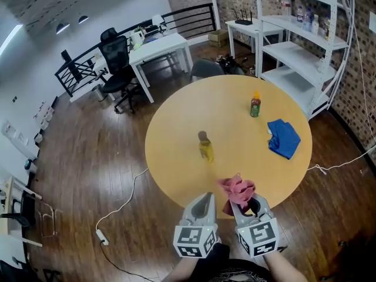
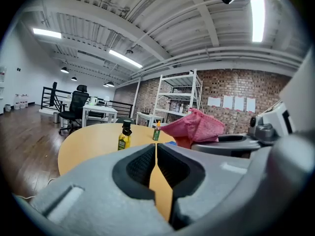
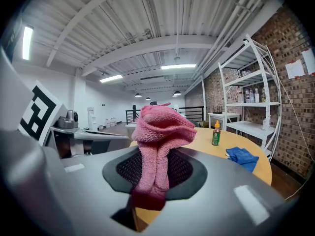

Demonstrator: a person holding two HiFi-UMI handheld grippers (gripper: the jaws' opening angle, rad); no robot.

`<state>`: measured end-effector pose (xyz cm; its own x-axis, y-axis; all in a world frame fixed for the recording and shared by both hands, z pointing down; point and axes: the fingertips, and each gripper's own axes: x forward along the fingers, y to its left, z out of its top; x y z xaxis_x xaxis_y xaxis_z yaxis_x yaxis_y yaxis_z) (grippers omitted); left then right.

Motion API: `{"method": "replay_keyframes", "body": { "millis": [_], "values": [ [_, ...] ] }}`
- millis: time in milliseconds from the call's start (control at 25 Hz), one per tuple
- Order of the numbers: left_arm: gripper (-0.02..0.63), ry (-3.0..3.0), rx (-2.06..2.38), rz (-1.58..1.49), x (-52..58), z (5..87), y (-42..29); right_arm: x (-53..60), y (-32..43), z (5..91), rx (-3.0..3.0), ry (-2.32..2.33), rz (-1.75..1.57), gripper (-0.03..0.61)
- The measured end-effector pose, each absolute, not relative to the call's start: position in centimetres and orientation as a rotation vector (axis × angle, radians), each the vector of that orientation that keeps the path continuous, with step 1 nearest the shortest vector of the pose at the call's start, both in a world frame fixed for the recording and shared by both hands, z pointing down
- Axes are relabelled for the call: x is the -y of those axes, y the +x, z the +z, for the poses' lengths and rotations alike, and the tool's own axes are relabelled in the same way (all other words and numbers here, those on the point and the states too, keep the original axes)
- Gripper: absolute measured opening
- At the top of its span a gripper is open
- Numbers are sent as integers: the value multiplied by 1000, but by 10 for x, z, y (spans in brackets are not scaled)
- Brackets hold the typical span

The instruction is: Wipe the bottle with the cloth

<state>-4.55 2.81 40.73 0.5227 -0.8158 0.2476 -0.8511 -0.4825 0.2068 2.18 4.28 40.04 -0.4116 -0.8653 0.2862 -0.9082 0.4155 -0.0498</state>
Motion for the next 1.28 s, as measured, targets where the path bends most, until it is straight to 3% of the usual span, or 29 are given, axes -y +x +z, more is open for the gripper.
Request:
{"method": "replay_keyframes", "body": {
  "millis": [400, 880, 1280],
  "values": [
    [8, 2571, 1272, 212, 67, 414, -80, 52, -8, 391, 2388, 1639, 247, 103],
    [126, 2620, 1224, 358, 161, 442, -70, 114, 6, 408, 2353, 1652, 273, 103],
    [155, 2710, 1083, 410, 209, 451, -48, 172, 9, 436, 2417, 1502, 343, 103]
  ]
}}
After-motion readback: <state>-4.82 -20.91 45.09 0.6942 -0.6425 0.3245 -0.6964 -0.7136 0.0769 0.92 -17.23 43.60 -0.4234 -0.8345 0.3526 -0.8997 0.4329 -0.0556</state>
